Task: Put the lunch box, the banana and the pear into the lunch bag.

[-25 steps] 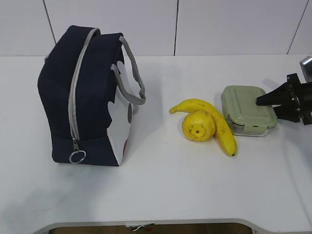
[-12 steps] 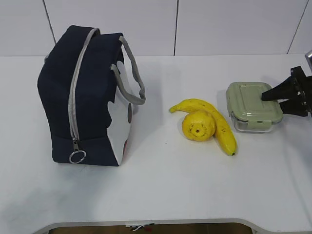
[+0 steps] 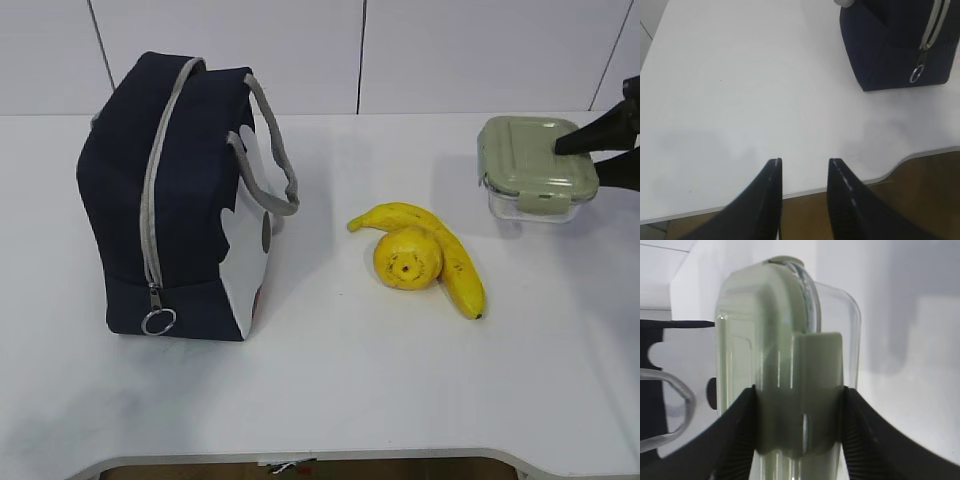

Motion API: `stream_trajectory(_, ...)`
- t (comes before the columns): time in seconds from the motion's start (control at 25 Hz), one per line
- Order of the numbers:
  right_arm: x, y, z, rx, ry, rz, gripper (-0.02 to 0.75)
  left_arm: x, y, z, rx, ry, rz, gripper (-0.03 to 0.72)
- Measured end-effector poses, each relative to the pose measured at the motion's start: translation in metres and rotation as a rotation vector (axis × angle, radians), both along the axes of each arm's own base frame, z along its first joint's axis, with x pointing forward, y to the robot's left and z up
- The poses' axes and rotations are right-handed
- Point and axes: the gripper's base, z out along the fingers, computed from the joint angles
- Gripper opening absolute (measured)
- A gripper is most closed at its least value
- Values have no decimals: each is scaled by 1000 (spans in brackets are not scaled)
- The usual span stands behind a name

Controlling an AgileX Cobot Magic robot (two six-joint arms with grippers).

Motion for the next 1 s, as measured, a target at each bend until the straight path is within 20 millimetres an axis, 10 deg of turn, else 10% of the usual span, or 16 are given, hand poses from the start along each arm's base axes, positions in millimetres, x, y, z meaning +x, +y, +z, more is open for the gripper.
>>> stream_trajectory(0.28,-11,8,56,30,-131,-40,378,4,-8,4,-76,18,-51,240)
stream_trajectory(0.6,-23,22,97,42,-235,-34,378,35,-17,57,-196,-54,-95,240)
stream_trajectory(1.0,-15,101,105,163,-237,126,378,119,-31,82,-386,109,-108,240)
